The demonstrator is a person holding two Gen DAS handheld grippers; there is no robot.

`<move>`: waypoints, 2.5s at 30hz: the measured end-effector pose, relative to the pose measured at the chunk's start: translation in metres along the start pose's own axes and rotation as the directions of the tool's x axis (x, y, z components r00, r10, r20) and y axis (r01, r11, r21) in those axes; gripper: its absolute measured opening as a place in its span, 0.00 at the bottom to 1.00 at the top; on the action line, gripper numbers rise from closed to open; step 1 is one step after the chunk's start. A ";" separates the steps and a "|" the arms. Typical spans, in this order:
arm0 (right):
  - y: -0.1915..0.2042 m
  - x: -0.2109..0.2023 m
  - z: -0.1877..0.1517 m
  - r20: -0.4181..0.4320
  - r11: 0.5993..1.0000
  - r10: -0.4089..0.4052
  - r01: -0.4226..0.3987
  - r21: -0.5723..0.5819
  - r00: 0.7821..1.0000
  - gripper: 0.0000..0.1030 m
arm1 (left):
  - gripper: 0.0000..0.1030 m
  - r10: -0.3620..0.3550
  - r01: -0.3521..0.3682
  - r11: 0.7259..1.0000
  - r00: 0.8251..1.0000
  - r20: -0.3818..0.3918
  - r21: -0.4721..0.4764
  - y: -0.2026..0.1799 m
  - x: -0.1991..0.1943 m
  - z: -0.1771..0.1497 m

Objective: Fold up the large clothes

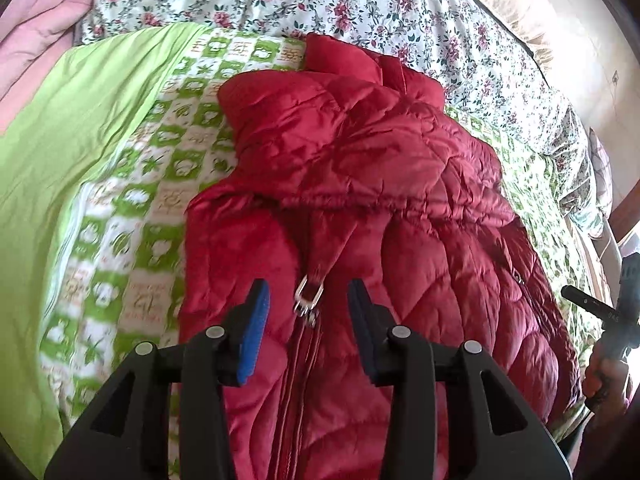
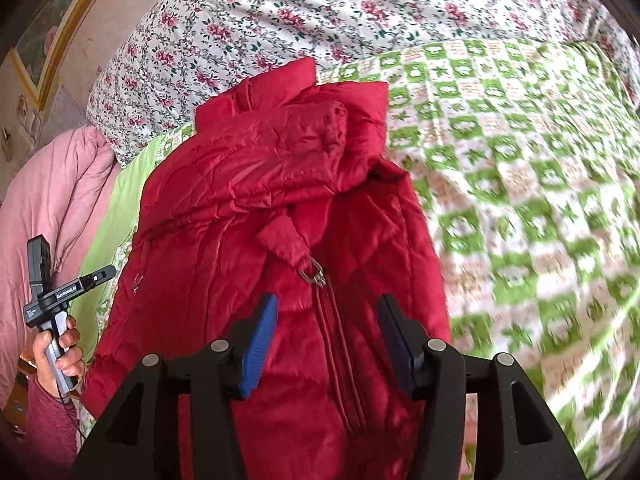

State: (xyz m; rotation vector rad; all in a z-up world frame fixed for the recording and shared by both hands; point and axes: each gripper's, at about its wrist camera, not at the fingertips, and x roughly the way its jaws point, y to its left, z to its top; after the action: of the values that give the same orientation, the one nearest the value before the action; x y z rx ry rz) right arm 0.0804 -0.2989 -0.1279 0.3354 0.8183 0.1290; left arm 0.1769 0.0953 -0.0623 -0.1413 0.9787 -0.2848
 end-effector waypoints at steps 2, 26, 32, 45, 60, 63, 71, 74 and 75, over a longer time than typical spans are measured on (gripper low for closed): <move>-0.005 -0.006 -0.007 0.002 1.000 -0.002 0.002 0.012 1.000 0.53 | 0.39 -0.001 0.001 1.000 1.000 -0.005 -0.010 0.004 -0.005 -0.008; -0.054 -0.034 -0.061 -0.169 0.993 0.003 0.017 0.116 0.986 0.66 | 0.62 -0.022 0.008 0.996 0.986 -0.165 -0.090 0.053 -0.045 -0.086; -0.054 -0.035 -0.078 -0.212 0.992 0.030 -0.004 0.126 0.977 0.66 | 0.62 -0.038 0.023 0.997 0.970 -0.239 -0.067 0.054 -0.043 -0.106; -0.038 -0.029 -0.103 -0.267 0.989 0.116 -0.086 0.123 0.957 0.59 | 0.61 -0.173 0.164 0.985 0.932 -0.318 -0.053 0.037 -0.034 -0.137; -0.031 -0.052 -0.112 -0.227 0.977 0.200 -0.177 0.116 0.953 0.20 | 0.17 -0.175 0.186 0.982 0.959 -0.221 0.030 0.016 -0.073 -0.133; -0.030 -0.061 -0.107 -0.203 0.962 0.262 -0.238 0.132 0.944 0.19 | 0.16 -0.233 0.238 0.971 0.959 -0.160 0.012 0.017 -0.092 -0.121; -0.020 -0.088 -0.070 -0.059 0.917 0.387 -0.378 0.128 0.920 0.18 | 0.16 -0.273 0.273 0.962 0.962 -0.006 0.023 0.009 -0.123 -0.070; -0.014 -0.092 -0.045 0.007 0.910 0.401 -0.399 0.108 0.916 0.18 | 0.16 -0.279 0.278 0.960 0.959 0.046 0.033 0.002 -0.127 -0.050; -0.012 -0.092 -0.037 0.028 0.913 0.392 -0.393 0.106 0.919 0.18 | 0.16 -0.283 0.282 0.959 0.957 0.062 0.034 -0.001 -0.129 -0.044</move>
State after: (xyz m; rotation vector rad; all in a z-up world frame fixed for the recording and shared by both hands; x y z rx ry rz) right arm -0.0098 -0.3236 -0.0919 0.6036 0.7451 0.4610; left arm 0.0724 0.1333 0.0160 -0.2677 0.8881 -0.5516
